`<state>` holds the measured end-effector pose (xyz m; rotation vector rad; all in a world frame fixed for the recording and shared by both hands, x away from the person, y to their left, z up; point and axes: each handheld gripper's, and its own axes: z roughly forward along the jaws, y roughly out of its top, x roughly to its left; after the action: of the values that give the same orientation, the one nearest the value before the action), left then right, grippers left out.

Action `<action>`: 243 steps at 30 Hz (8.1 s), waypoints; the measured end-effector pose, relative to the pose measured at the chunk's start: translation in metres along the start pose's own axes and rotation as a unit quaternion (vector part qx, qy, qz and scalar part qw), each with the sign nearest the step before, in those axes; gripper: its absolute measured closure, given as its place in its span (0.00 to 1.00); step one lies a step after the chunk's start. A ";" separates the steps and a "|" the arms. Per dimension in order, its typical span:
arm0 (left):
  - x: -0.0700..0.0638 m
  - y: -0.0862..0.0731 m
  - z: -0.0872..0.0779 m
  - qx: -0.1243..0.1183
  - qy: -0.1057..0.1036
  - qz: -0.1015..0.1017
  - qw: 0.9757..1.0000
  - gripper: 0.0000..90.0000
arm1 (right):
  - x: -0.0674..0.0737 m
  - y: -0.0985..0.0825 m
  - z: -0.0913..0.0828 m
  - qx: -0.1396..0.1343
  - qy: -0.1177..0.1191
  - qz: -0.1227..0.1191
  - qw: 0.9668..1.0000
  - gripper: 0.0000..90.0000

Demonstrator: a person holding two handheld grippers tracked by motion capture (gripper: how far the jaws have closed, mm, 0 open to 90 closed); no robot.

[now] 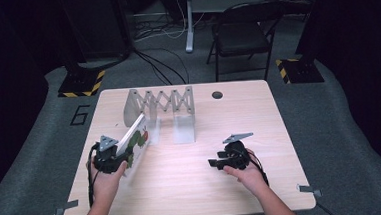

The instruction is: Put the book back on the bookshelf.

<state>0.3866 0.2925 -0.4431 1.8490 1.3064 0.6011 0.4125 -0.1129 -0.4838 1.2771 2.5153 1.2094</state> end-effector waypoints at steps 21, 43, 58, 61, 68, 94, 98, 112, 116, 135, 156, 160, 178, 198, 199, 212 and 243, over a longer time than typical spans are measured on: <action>-0.003 0.016 0.024 -0.012 0.035 -0.012 0.999 0.84 | 0.001 -0.001 0.002 0.007 0.002 -0.002 1.000 0.48; -0.008 0.031 0.042 -0.013 0.052 -0.018 0.998 0.84 | 0.002 -0.001 0.004 0.010 0.004 -0.008 1.000 0.48; -0.008 0.034 0.054 -0.013 0.064 -0.033 0.997 0.84 | 0.003 -0.002 0.006 0.013 0.006 -0.006 1.000 0.48; -0.007 0.035 0.056 -0.010 0.066 -0.032 0.997 0.84 | 0.003 -0.002 0.006 0.013 0.007 -0.011 1.000 0.48; -0.007 0.038 0.061 -0.012 0.070 -0.036 0.997 0.84 | 0.003 -0.002 0.006 0.013 0.007 -0.007 1.000 0.48; -0.008 0.041 0.075 -0.024 0.086 -0.040 0.995 0.84 | 0.002 -0.002 0.006 0.013 0.009 -0.006 1.000 0.47; -0.010 0.040 0.077 -0.023 0.089 -0.039 0.995 0.84 | 0.000 -0.002 0.006 0.008 0.009 -0.013 1.000 0.47; -0.012 0.040 0.082 -0.005 0.095 -0.037 0.995 0.84 | 0.002 -0.002 0.007 0.013 0.010 -0.013 1.000 0.47; -0.013 0.040 0.084 -0.001 0.096 -0.038 0.995 0.84 | 0.002 -0.002 0.006 0.016 0.009 -0.007 1.000 0.47; -0.013 0.039 0.092 0.013 0.095 -0.049 0.994 0.83 | 0.003 -0.001 0.009 0.014 0.012 -0.018 1.000 0.47; -0.013 0.038 0.092 0.017 0.101 -0.041 0.994 0.80 | 0.005 -0.001 0.009 0.019 0.012 -0.012 1.000 0.47; -0.013 0.038 0.091 0.017 0.103 -0.041 0.994 0.78 | 0.005 -0.001 0.009 0.019 0.012 -0.013 1.000 0.47; -0.013 0.040 0.078 -0.002 0.107 -0.036 0.994 0.67 | 0.005 0.000 0.010 0.021 0.013 -0.015 1.000 0.47; -0.017 0.038 0.050 -0.036 0.100 -0.033 0.994 0.64 | 0.005 0.001 0.011 0.022 0.014 -0.016 1.000 0.47; -0.017 0.038 0.049 -0.038 0.101 -0.034 0.994 0.64 | 0.005 0.001 0.012 0.022 0.014 -0.015 1.000 0.47; -0.024 0.037 0.030 -0.051 0.081 -0.029 0.995 0.64 | 0.005 0.001 0.011 0.022 0.013 -0.016 1.000 0.47; -0.021 0.014 -0.031 -0.048 0.053 -0.007 0.997 0.65 | 0.005 0.000 0.009 0.023 0.011 -0.009 1.000 0.47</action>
<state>0.3633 0.2804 -0.4125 1.7491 1.3350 0.7498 0.4127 -0.1033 -0.4885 1.2560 2.5784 1.1762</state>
